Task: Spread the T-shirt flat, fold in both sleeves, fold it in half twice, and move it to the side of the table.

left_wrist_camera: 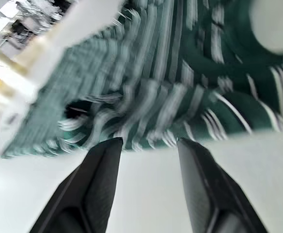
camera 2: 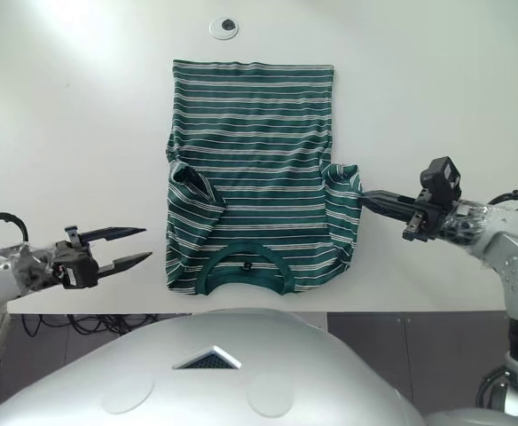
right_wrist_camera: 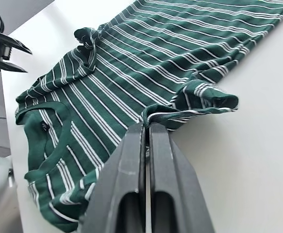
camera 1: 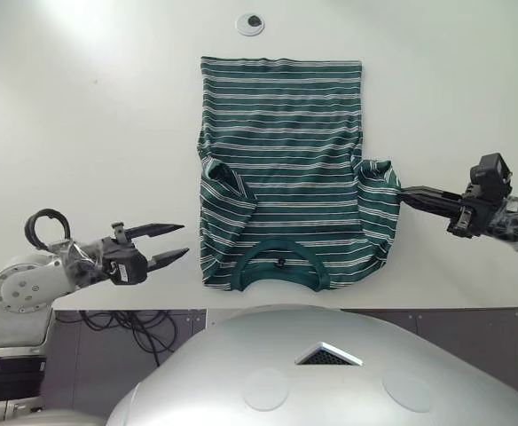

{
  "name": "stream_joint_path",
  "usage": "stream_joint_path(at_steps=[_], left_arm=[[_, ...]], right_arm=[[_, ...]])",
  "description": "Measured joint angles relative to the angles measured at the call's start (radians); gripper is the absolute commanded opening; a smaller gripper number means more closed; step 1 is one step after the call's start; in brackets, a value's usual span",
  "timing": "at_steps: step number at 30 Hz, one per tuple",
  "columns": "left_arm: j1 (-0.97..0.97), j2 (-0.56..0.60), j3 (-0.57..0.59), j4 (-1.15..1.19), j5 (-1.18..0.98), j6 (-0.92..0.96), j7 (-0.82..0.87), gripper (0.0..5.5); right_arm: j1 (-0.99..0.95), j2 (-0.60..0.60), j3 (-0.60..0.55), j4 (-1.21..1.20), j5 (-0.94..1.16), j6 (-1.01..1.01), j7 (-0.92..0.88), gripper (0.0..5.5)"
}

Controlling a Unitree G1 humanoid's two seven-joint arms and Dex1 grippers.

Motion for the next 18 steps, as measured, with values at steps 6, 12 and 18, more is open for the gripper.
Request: stream_joint_path(at_steps=[6, 12, 18], left_arm=[[-0.043, 0.016, -0.073, 0.119, 0.15, -0.194, 0.1, 2.02], [-0.105, 0.024, -0.153, 0.198, 0.224, -0.307, 0.224, 2.02], [-0.139, 0.029, -0.242, 0.207, 0.25, -0.343, 0.296, 2.02]], right_arm=[[-0.025, 0.03, 0.093, -0.017, -0.023, -0.012, -0.001, 0.02], [-0.07, 0.067, 0.201, -0.021, -0.054, -0.022, -0.013, 0.02], [-0.135, 0.112, 0.273, -0.059, -0.045, 0.014, -0.055, 0.02]])
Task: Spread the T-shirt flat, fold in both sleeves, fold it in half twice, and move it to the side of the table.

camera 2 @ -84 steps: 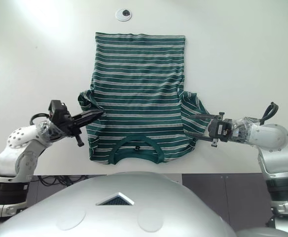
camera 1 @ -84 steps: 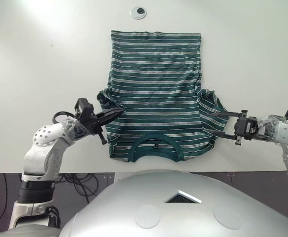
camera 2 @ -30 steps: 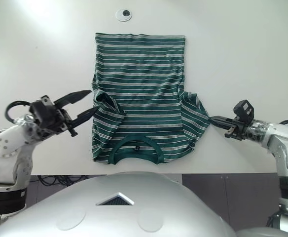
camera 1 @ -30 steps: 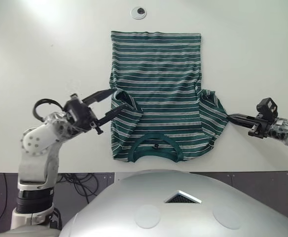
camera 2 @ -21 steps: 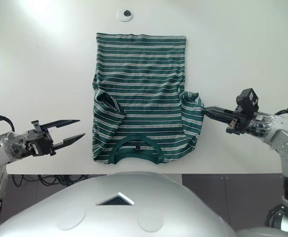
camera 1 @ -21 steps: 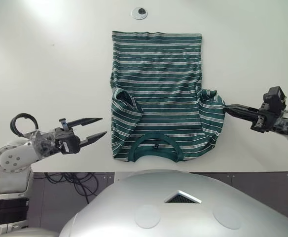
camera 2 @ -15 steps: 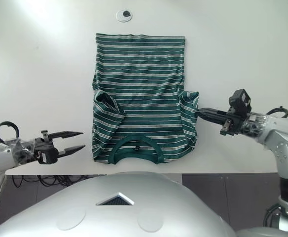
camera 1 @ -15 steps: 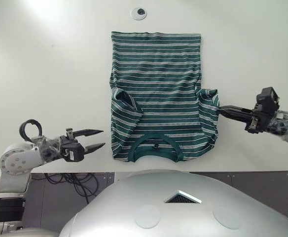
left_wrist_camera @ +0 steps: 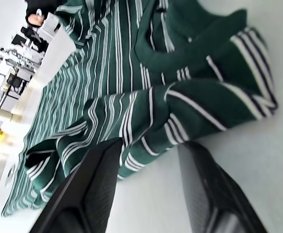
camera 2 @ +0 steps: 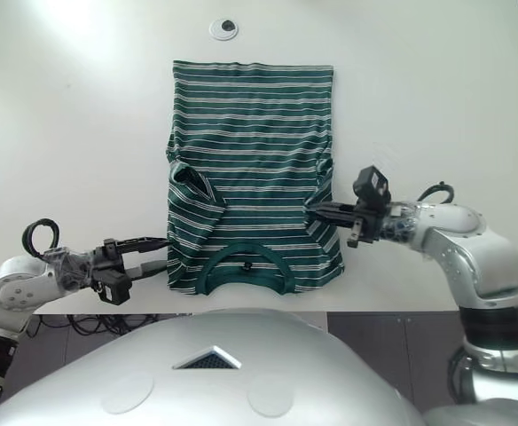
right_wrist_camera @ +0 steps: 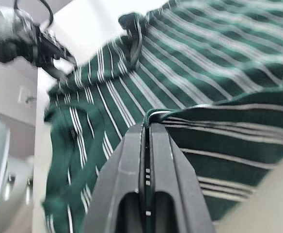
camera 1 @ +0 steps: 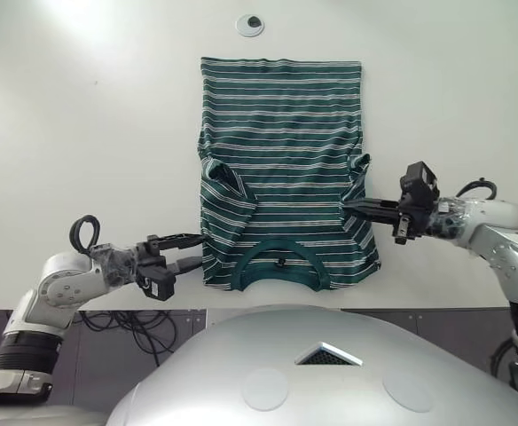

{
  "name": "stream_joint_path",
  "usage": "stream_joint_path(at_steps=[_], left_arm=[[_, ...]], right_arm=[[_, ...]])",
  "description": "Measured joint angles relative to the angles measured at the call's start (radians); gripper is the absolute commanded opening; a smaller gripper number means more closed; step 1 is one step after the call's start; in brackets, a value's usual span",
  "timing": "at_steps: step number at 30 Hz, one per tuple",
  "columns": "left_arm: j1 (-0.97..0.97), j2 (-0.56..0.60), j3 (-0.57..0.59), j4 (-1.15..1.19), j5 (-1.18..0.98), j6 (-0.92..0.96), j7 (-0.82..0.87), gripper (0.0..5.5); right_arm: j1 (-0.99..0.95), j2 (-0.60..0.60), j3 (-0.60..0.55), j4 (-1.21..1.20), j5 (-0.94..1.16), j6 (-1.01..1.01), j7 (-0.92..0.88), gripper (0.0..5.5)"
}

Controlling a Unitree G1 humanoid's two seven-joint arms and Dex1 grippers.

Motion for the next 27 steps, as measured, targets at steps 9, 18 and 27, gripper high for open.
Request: stream_joint_path(at_steps=[9, 18, 27], left_arm=[[-0.011, 0.037, -0.058, 0.002, 0.01, -0.001, 0.068, 1.84], [0.002, 0.089, -0.118, -0.067, 0.015, 0.067, 0.072, 0.49], [0.012, 0.126, -0.153, -0.117, 0.002, 0.101, 0.072, 0.0]], right_arm=[[-0.046, 0.036, 0.043, -0.01, 0.016, 0.042, -0.033, 0.26], [-0.055, 0.035, 0.028, -0.015, 0.024, 0.039, -0.058, 1.7], [0.077, -0.058, -0.135, 0.043, -0.117, -0.362, 0.147, 2.5]])
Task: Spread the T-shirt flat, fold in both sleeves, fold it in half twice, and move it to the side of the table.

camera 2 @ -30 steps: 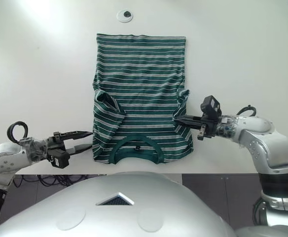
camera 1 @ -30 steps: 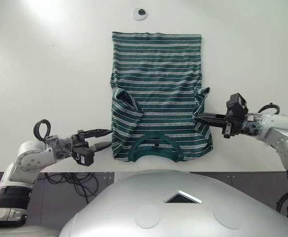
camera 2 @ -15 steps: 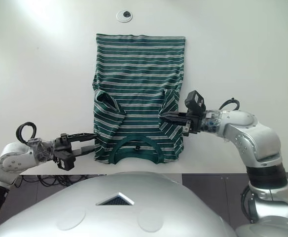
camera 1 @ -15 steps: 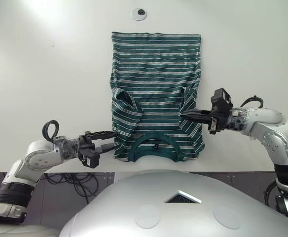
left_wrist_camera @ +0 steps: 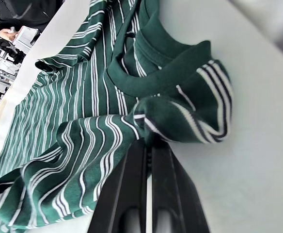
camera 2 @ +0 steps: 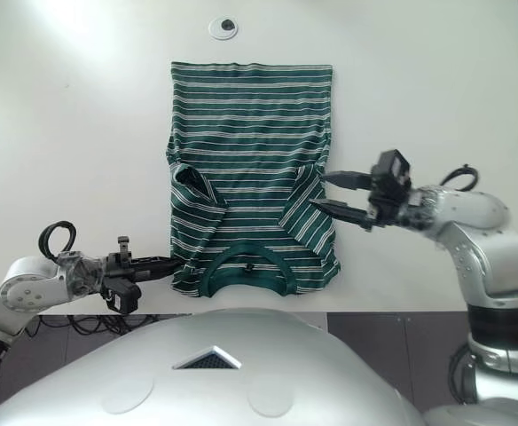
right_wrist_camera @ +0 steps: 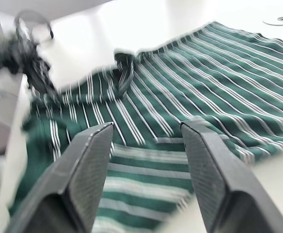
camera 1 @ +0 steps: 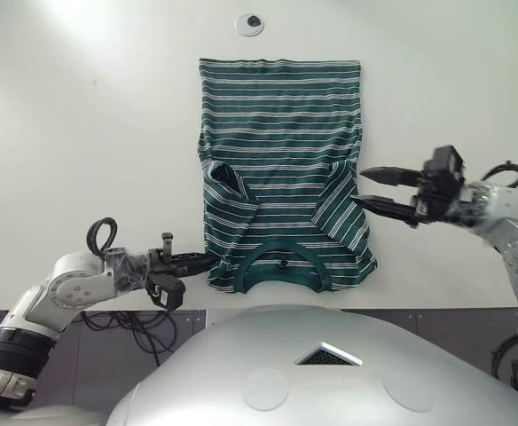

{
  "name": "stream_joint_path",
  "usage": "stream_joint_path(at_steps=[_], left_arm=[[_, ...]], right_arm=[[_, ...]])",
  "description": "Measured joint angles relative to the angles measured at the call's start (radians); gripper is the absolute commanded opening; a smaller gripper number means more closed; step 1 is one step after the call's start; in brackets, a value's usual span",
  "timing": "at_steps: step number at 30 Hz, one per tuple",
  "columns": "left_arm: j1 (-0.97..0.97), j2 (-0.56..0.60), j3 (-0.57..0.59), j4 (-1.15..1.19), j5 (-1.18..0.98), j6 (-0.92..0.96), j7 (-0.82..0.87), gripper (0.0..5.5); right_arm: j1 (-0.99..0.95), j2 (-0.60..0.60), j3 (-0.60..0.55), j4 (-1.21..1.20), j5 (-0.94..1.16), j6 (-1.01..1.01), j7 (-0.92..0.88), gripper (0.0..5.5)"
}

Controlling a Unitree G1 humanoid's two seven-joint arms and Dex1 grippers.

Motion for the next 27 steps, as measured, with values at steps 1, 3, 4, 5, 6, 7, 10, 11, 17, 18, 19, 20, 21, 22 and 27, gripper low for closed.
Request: stream_joint_path(at_steps=[1, 3, 4, 5, 6, 7, 10, 11, 17, 18, 19, 20, 21, 22, 27], left_arm=[[0.003, 0.001, -0.003, -0.004, -0.001, 0.002, 0.0, 0.0], [0.007, 0.006, -0.01, -0.014, -0.004, 0.008, 0.0, 0.0], [0.009, 0.008, -0.012, -0.015, -0.007, 0.01, 0.0, 0.0], [0.009, 0.01, -0.015, -0.018, -0.011, 0.01, 0.0, 0.0], [0.01, 0.015, -0.019, -0.022, -0.012, 0.01, 0.001, 0.0], [0.012, 0.017, -0.021, -0.024, -0.013, 0.011, 0.0, 0.0], [0.021, 0.026, -0.026, -0.031, -0.02, 0.016, 0.0, 0.0], [0.022, 0.026, -0.027, -0.032, -0.021, 0.018, 0.001, 0.0], [0.022, 0.028, -0.028, -0.034, -0.022, 0.023, 0.0, 0.0], [0.022, 0.028, -0.028, -0.034, -0.022, 0.023, 0.0, 0.0], [0.021, 0.028, -0.029, -0.034, -0.023, 0.023, 0.001, 0.0], [0.021, 0.028, -0.029, -0.033, -0.023, 0.023, 0.001, 0.0], [0.021, 0.028, -0.029, -0.033, -0.023, 0.023, 0.001, 0.0], [0.021, 0.028, -0.029, -0.033, -0.023, 0.023, 0.001, 0.0], [0.02, 0.028, -0.03, -0.032, -0.024, 0.023, 0.001, 0.0]], right_arm=[[0.031, -0.012, -0.019, 0.017, -0.033, -0.087, 0.043, 2.5], [0.094, -0.038, -0.03, 0.068, -0.12, -0.267, 0.106, 2.5], [0.128, -0.041, -0.028, 0.101, -0.178, -0.365, 0.131, 2.5], [0.155, -0.055, -0.023, 0.132, -0.225, -0.444, 0.141, 2.5], [0.181, -0.077, -0.02, 0.172, -0.284, -0.536, 0.146, 2.5], [0.199, -0.078, -0.017, 0.204, -0.33, -0.615, 0.151, 2.5], [0.228, -0.078, 0.01, 0.259, -0.389, -0.779, 0.159, 2.5], [0.227, -0.076, 0.017, 0.28, -0.419, -0.838, 0.148, 2.5], [0.186, -0.068, 0.085, 0.339, -0.488, -1.038, 0.05, 2.5], [0.186, -0.067, 0.101, 0.334, -0.484, -1.042, 0.045, 2.5], [0.188, -0.066, 0.114, 0.333, -0.48, -1.048, 0.038, 2.5], [0.189, -0.066, 0.131, 0.333, -0.479, -1.057, 0.026, 2.5], [0.189, -0.066, 0.138, 0.333, -0.48, -1.067, 0.018, 2.5], [0.188, -0.067, 0.144, 0.334, -0.481, -1.077, 0.009, 2.5], [0.175, -0.072, 0.179, 0.332, -0.511, -1.122, -0.037, 2.25]])
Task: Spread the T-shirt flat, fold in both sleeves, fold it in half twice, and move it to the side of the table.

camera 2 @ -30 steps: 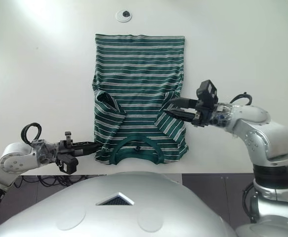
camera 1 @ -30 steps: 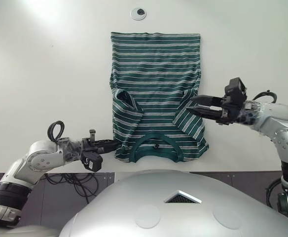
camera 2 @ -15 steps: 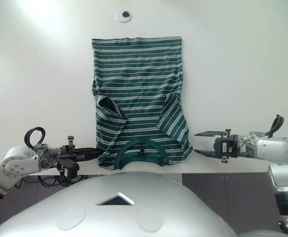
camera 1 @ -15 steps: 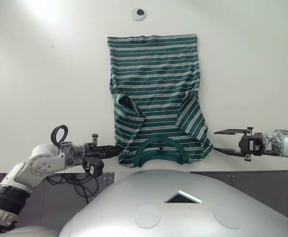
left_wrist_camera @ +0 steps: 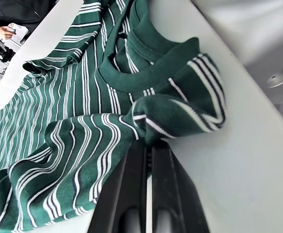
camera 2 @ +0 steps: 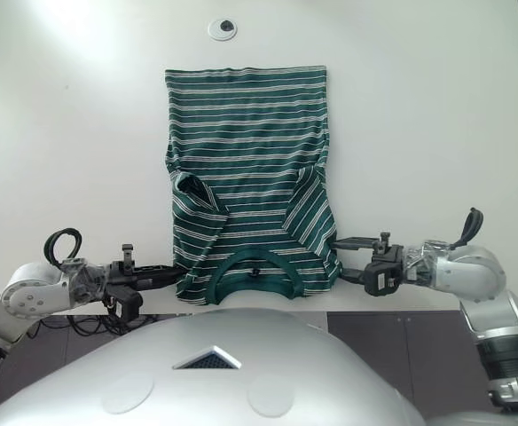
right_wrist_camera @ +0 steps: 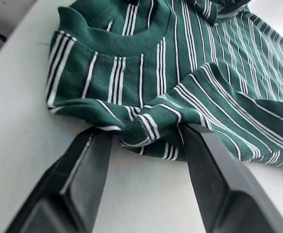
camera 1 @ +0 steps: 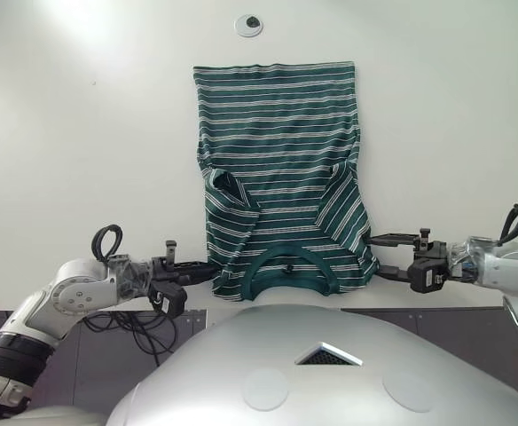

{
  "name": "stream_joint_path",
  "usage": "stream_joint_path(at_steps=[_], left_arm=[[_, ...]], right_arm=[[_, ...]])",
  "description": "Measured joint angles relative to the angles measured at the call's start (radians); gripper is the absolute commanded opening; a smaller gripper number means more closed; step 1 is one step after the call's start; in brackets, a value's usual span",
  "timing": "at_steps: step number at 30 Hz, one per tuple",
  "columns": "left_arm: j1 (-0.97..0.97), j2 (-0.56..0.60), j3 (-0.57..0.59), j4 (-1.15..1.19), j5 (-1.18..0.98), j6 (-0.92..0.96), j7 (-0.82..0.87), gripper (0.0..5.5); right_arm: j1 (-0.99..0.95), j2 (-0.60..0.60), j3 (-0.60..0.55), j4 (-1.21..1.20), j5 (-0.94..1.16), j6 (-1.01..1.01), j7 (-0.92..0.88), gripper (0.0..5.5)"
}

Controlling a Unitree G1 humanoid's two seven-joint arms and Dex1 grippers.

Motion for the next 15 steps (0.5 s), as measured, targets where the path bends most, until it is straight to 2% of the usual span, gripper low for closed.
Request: stream_joint_path(at_steps=[12, 15], left_arm=[[-0.004, 0.0, -0.005, 0.006, -0.006, -0.004, 0.001, 0.0], [-0.004, 0.0, -0.006, 0.01, -0.007, -0.005, 0.001, 0.0]], right_arm=[[-0.001, -0.039, 0.062, -0.005, 0.013, 0.024, -0.021, 0.2], [0.008, -0.041, 0.07, -0.007, 0.048, 0.058, -0.017, 0.04]])
